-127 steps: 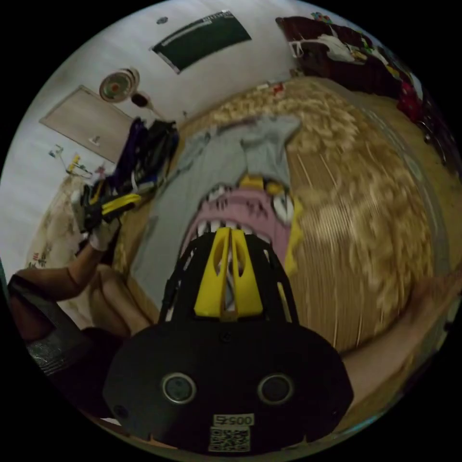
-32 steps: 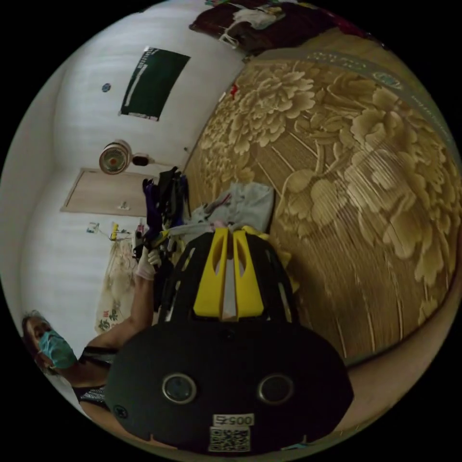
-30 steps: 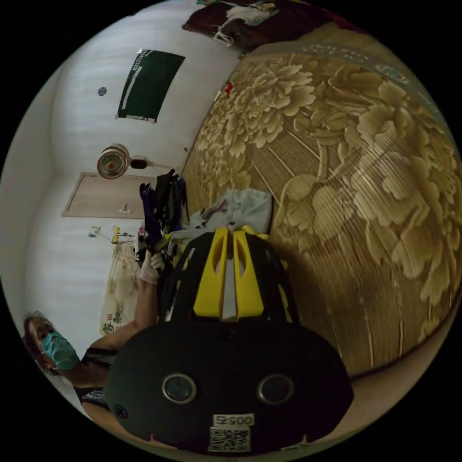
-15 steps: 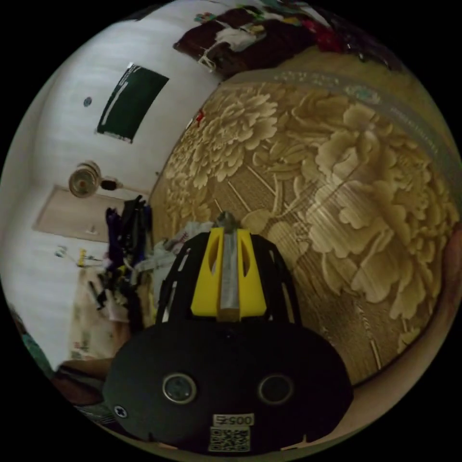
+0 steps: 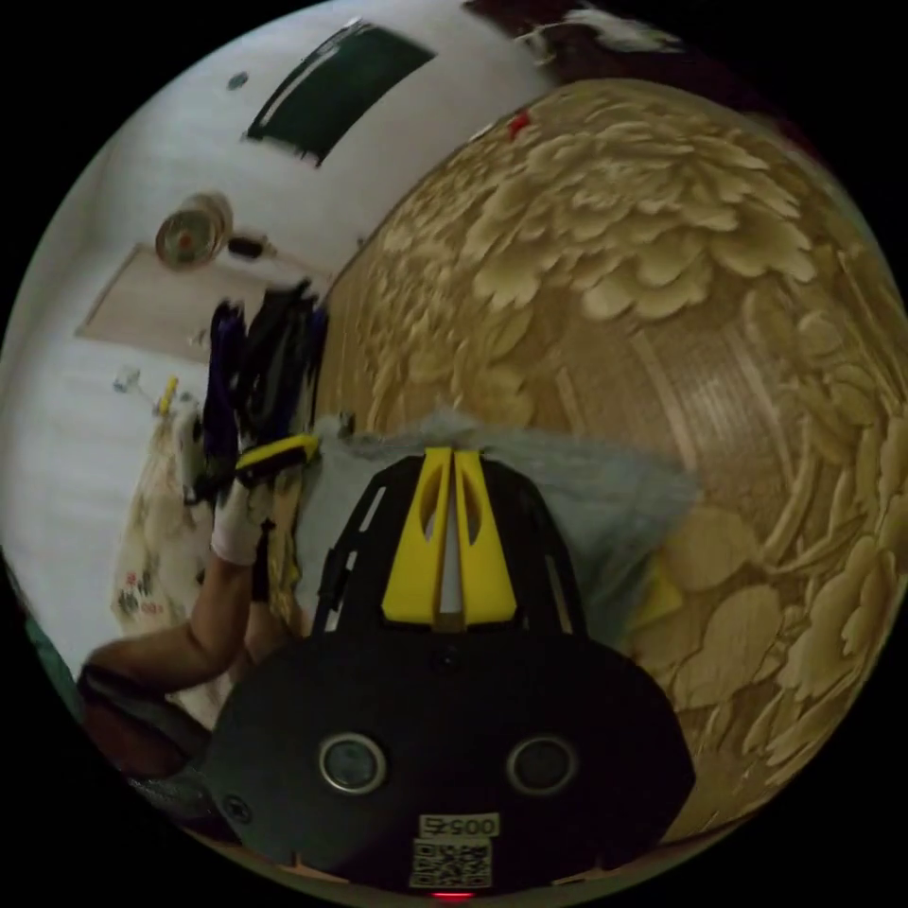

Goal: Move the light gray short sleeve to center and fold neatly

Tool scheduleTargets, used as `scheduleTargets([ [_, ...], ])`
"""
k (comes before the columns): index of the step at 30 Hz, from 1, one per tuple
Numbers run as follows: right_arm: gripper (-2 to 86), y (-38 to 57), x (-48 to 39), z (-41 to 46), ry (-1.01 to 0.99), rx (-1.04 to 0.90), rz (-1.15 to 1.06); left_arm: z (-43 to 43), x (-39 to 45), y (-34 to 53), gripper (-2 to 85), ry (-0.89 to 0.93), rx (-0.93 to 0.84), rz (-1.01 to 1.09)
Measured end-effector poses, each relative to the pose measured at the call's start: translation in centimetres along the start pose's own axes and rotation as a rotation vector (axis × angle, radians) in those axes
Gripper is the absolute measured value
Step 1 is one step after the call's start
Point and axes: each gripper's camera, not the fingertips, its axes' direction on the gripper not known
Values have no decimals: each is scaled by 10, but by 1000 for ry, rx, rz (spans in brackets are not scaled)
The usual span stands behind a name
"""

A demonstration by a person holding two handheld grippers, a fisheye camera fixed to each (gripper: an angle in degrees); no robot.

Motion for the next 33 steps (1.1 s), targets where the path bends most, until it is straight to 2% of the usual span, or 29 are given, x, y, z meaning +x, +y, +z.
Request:
scheduleTargets([
  [4,-10,-15,3,-16,6,121,111,-6,-6,-16,-6,-70,92,-47],
  [6,-10,-9,-6,-23,2,142,90,-17,-3,-4,-6,-47,182,-35],
  [8,-10,9,-27,-23,30,98,8,-20,3,15,-6,-32,196,-13],
  [10,-10,27,-46,-17,66,33,-60,-16,10,40,-6,3,173,28],
  [12,-10,46,-61,-4,67,-53,-110,0,21,76,-7,115,114,117],
  [15,-10,71,-79,19,95,-146,-110,33,27,107,-6,134,-53,89],
  [17,-10,81,-94,31,139,-166,-131,48,28,121,-6,136,-96,68],
  [18,-10,82,-97,32,148,-166,-130,59,29,128,-6,122,-143,65],
  [20,-10,85,-113,37,210,-217,-130,62,29,137,-6,137,-95,35],
  [22,-10,91,-125,41,256,-261,-129,68,32,142,-7,168,-137,45],
  [25,-10,107,-139,44,325,-337,-125,77,38,153,-7,194,-214,90],
  [28,-10,116,-144,43,334,-395,-61,88,39,158,-7,305,-347,129],
  [30,-10,112,-147,39,299,-403,-15,83,33,152,-7,228,-300,142],
  [33,-10,87,-165,27,199,-246,-73,74,13,131,-6,160,-139,88],
])
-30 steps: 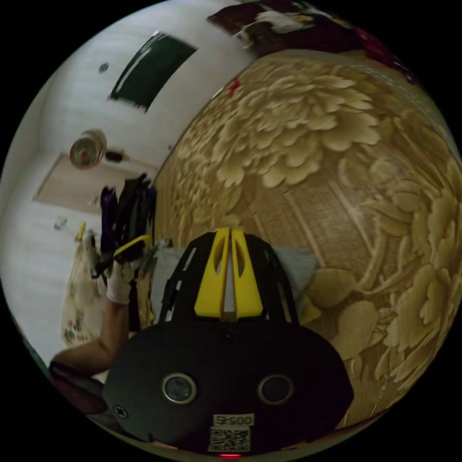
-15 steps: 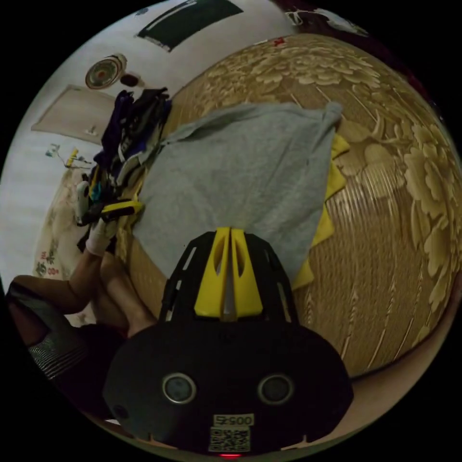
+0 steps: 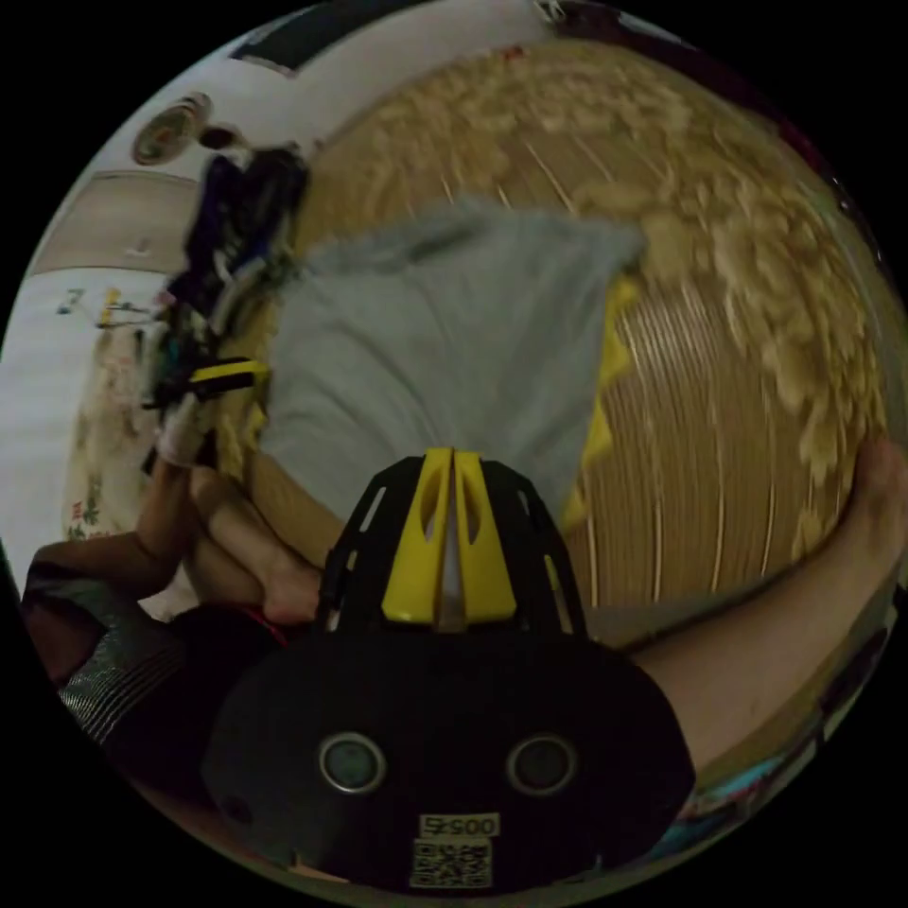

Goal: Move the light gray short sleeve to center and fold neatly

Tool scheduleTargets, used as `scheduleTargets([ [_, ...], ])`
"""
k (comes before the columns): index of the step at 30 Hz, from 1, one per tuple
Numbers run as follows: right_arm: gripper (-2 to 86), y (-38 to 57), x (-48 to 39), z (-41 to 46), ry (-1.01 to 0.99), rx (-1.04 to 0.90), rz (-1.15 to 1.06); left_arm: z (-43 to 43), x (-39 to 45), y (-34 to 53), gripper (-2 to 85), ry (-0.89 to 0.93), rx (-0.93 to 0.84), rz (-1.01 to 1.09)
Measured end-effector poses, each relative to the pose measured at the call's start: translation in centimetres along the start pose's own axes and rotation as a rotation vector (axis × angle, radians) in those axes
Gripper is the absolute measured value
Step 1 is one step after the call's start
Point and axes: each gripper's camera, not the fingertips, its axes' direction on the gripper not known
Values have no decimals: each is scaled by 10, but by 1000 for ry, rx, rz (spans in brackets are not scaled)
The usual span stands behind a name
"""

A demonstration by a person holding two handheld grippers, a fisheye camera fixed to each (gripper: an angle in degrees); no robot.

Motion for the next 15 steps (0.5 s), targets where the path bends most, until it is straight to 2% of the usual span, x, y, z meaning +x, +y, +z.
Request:
scheduleTargets([
  [3,-10,-44,-17,2,-34,62,-83,4,-27,-25,-6,-2,10,-41],
  [5,-10,-84,-23,25,-26,-20,-107,13,-43,-38,-5,-7,-40,-61],
  [7,-10,-109,-23,42,-62,-90,-105,18,-59,-47,-5,91,-91,-60],
  [9,-10,-127,-22,42,-107,-70,-97,5,-74,-47,-6,48,-22,-101],
  [13,-10,-141,-9,12,-86,157,91,-20,-90,-28,-7,22,132,-165],
  [15,-10,-137,-11,2,-71,214,135,-33,-82,-1,-6,-64,209,-169],
])
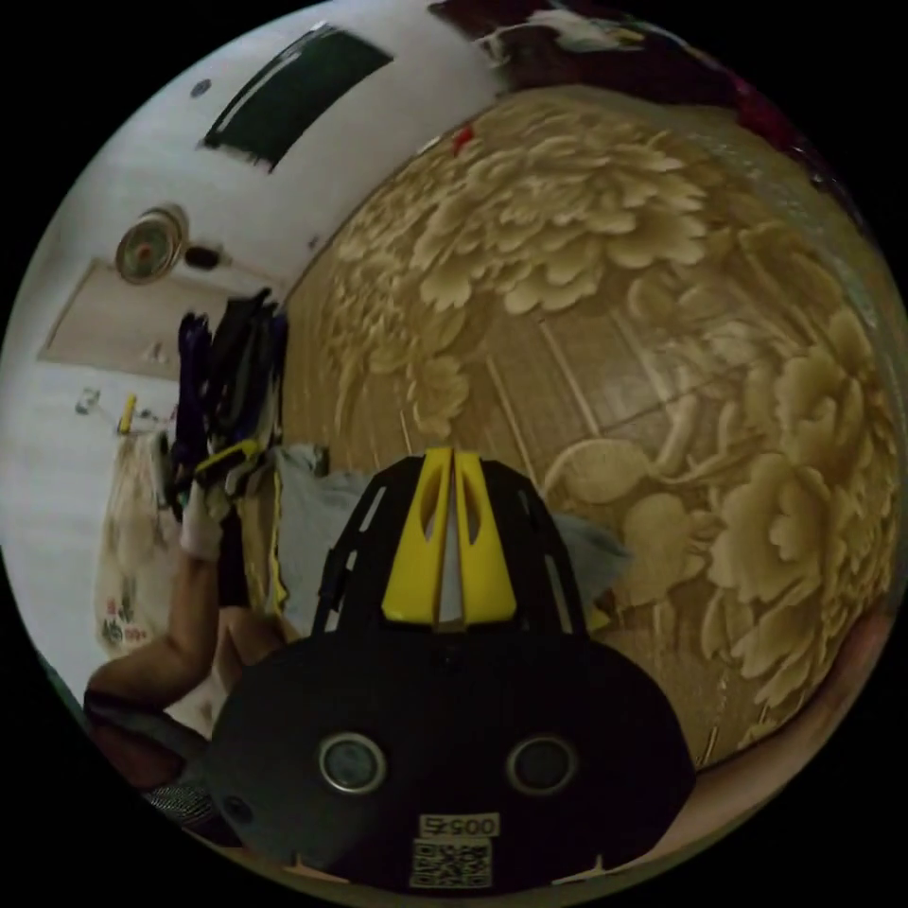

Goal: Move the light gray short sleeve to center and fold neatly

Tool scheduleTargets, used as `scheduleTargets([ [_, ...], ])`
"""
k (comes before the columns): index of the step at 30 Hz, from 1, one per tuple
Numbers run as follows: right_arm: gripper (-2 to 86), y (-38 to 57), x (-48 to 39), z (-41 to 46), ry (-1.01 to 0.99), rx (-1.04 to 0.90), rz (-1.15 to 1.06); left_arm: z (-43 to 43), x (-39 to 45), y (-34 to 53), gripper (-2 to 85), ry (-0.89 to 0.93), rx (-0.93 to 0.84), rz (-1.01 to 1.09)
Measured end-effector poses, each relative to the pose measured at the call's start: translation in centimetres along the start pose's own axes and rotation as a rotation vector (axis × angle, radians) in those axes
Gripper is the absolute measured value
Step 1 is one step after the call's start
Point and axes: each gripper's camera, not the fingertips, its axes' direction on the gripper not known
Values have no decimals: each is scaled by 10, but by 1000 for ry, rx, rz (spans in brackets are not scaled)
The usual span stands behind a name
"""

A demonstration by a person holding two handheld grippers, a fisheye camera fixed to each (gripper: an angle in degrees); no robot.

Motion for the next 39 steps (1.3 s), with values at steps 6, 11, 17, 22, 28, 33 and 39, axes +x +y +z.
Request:
scheduleTargets([
  [6,-10,30,-80,8,7,11,-177,-28,13,111,0,-66,79,-47],
  [11,-8,50,-183,76,-102,-143,-347,-19,6,188,49,8,0,-173],
  [17,51,46,-284,157,99,-226,-417,3,-2,240,135,123,-42,-199],
  [22,119,41,-330,213,314,-284,-402,18,-2,263,136,159,-75,-174],
  [28,96,55,-361,250,627,-260,-474,32,3,284,89,197,-70,-137],
  [33,57,62,-356,252,663,-250,-485,49,6,296,50,283,-105,-128],
  [39,-6,66,-335,240,664,-239,-477,41,7,323,45,370,-56,-173],
])
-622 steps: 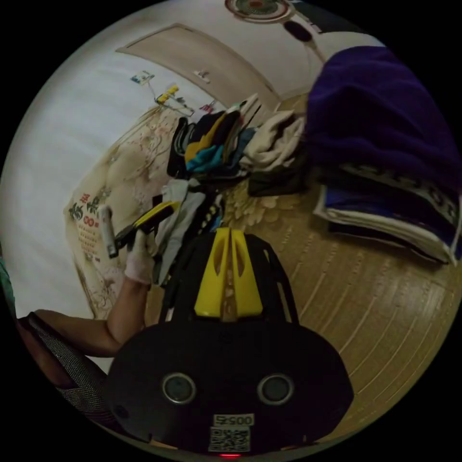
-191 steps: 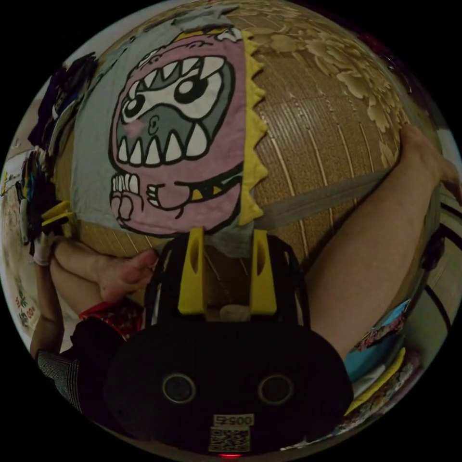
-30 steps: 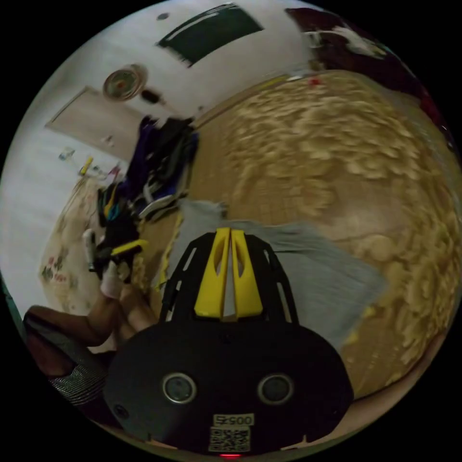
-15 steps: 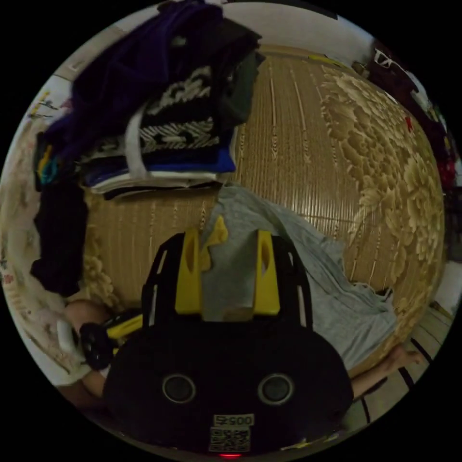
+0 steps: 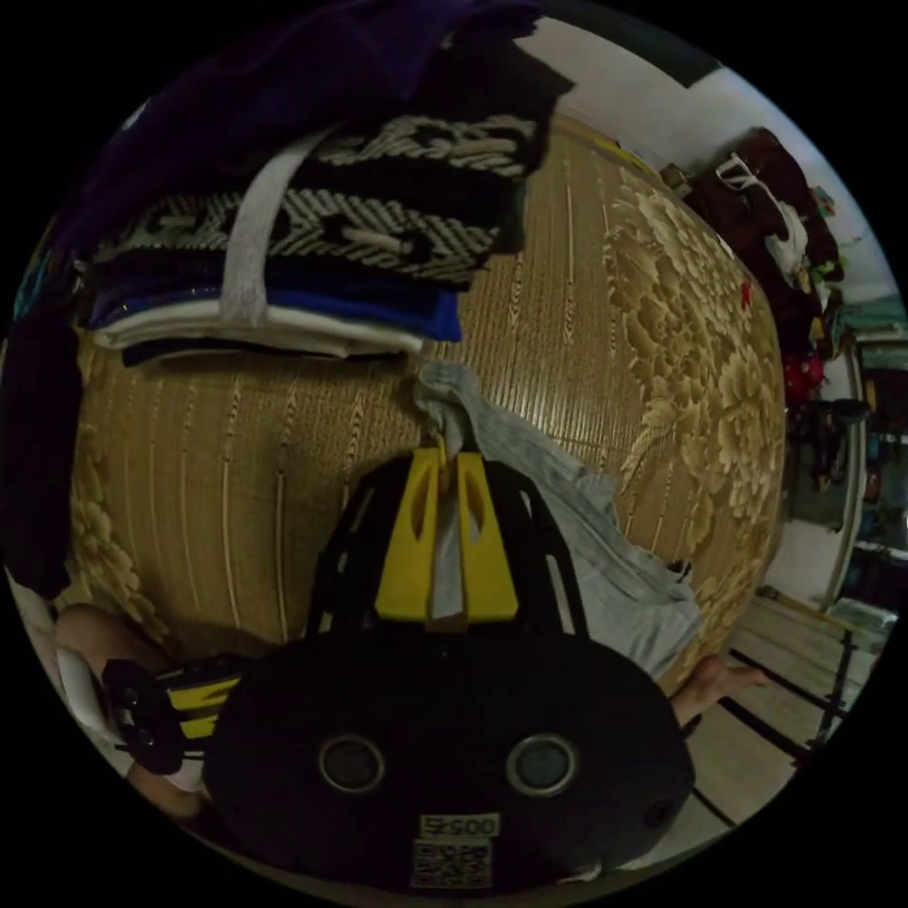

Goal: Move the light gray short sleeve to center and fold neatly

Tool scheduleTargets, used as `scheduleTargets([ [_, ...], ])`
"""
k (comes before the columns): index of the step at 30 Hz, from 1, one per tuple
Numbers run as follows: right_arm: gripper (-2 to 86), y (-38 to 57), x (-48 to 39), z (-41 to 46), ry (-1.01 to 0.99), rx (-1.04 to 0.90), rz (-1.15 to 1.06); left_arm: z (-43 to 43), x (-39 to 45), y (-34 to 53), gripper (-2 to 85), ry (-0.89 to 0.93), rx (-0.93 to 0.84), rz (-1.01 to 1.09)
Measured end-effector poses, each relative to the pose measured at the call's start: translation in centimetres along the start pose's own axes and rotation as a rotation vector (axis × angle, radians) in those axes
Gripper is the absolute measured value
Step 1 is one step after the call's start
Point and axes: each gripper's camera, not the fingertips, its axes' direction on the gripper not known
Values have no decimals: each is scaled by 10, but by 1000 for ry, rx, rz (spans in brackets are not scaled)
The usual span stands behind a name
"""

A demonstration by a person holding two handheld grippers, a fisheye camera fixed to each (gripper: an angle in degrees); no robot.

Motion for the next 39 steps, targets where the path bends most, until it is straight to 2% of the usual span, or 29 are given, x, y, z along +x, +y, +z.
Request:
scheduleTargets([
  [3,-8,15,24,-3,-152,63,75,-14,1,16,44,38,34,-29],
  [7,-8,46,77,-11,-568,242,148,-33,16,36,44,-16,78,-20],
  [11,-9,90,160,-15,-1020,444,104,-40,63,52,44,-85,110,87],
  [14,-9,134,232,-9,-1150,530,93,-15,107,54,44,-33,95,209],
  [21,4,234,364,60,-1006,449,267,135,189,43,45,72,-84,369],
  [27,22,275,422,123,-1079,416,366,233,221,55,47,54,-212,384],
  [33,34,289,453,153,-1108,395,353,258,258,84,66,-136,-171,551],
  [39,36,319,488,157,-1021,420,413,257,283,116,60,-126,-139,743],
])
